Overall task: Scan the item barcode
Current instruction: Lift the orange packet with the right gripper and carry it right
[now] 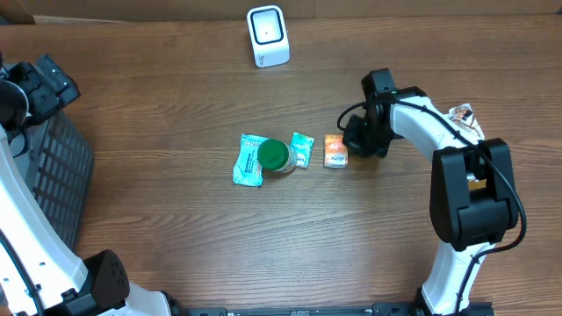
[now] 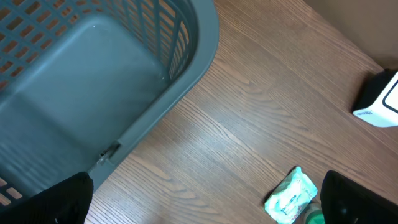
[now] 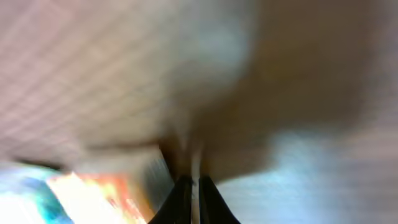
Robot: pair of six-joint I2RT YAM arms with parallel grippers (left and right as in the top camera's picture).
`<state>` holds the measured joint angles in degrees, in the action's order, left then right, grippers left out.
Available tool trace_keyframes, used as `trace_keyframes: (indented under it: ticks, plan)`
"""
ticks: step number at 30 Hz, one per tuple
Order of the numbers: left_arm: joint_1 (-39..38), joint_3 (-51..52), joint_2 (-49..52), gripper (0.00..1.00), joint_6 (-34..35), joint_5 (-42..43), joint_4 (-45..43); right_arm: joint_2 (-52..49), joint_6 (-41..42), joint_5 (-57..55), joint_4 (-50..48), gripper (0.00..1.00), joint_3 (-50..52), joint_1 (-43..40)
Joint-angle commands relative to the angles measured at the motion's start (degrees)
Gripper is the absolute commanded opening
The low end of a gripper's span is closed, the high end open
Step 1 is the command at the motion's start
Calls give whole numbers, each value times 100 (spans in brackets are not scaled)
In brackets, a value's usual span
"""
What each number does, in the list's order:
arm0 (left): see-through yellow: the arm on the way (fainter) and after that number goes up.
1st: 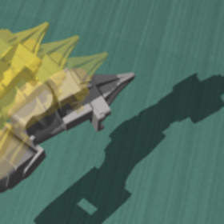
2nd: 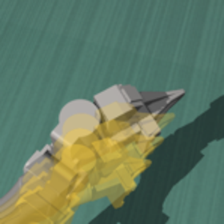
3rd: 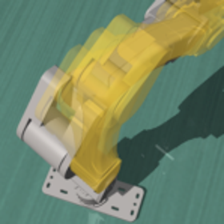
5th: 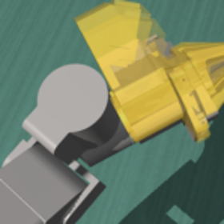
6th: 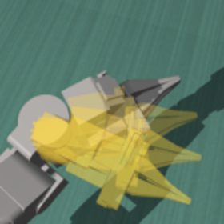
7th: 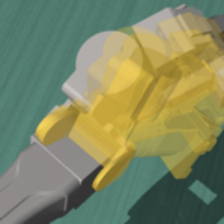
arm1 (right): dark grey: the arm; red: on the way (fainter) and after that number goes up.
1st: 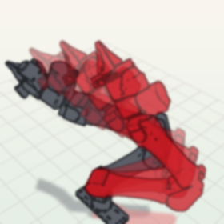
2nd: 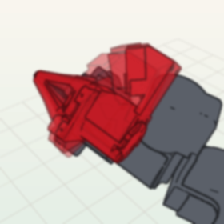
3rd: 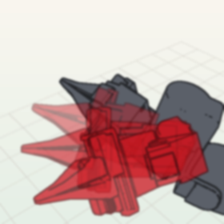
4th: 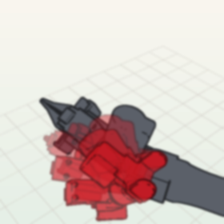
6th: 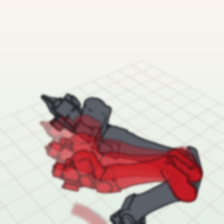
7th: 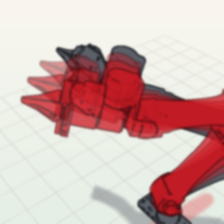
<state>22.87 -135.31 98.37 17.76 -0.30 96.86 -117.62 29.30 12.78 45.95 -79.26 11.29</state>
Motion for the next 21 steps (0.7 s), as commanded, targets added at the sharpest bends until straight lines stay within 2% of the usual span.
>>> trace_keyframes:
  ticks: [1, 4, 7, 9, 13, 17, 21]
  plan:
    - [-2, -70, -87, 100, -103, -31, -7, 125, -160, 310, -662, 7, -7, -7]
    - [-2, -70, -85, 100, -103, -31, -7, 125, -431, 675, -942, 9, -76, -22]
    - [-2, -70, -87, 100, -103, -31, -7, 127, -433, 686, -175, 27, -328, -90]
    - [-2, -70, -87, 100, -105, -31, -7, 127, -437, 682, 560, 34, -505, -153]
    - [-2, -70, -87, 100, -103, -31, -7, 127, -737, 682, 1075, 55, -509, -162]
    - [-2, -70, -87, 99, -103, -31, -7, 127, -986, 892, 1300, 54, -509, -162]
    - [-2, -70, -87, 100, -103, -31, -7, 125, -1292, 1180, 1329, 44, -345, -111]
